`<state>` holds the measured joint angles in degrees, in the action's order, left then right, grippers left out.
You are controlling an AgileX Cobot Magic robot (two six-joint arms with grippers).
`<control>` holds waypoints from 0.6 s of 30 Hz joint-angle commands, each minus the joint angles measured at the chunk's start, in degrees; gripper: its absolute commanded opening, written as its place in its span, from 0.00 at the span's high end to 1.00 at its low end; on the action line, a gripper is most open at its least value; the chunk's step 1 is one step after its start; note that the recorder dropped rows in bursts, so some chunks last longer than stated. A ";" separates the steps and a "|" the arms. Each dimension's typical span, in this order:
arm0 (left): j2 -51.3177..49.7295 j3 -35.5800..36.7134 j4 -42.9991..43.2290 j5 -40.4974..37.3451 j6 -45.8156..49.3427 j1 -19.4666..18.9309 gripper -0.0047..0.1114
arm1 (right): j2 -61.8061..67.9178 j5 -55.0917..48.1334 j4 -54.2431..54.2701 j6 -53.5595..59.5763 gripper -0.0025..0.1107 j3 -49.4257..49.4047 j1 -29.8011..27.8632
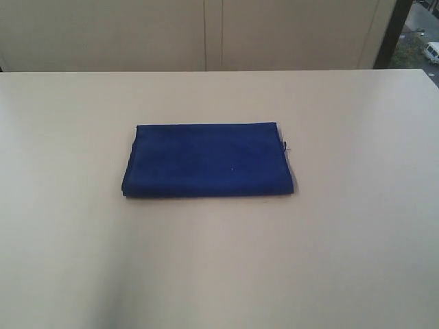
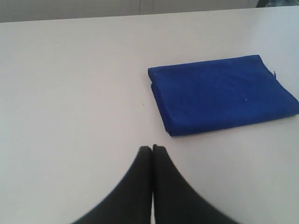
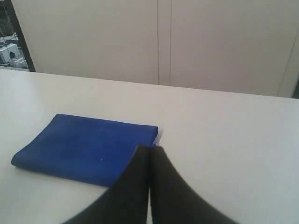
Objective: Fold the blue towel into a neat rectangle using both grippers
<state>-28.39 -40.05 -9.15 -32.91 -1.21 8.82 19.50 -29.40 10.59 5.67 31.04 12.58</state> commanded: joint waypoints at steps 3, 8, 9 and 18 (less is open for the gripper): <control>1.00 0.40 0.71 -1.90 -0.12 -0.17 0.96 | -3.41 -1.47 -0.02 0.09 0.98 -1.24 -0.61; 1.00 0.40 0.71 -1.90 -0.12 -0.17 0.96 | -3.54 -1.47 -0.02 0.09 0.98 -1.24 -0.61; 1.00 0.40 0.71 -1.90 -0.12 -0.17 0.96 | -3.54 -1.47 -0.02 0.09 0.98 -1.24 -0.61; 1.00 0.40 0.71 -1.90 -0.12 -0.17 0.96 | -3.54 -1.47 -0.02 0.09 0.98 -1.24 -0.61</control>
<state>-27.75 -39.91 -7.91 -34.31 -1.21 8.82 16.12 -31.17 10.59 5.67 30.11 12.58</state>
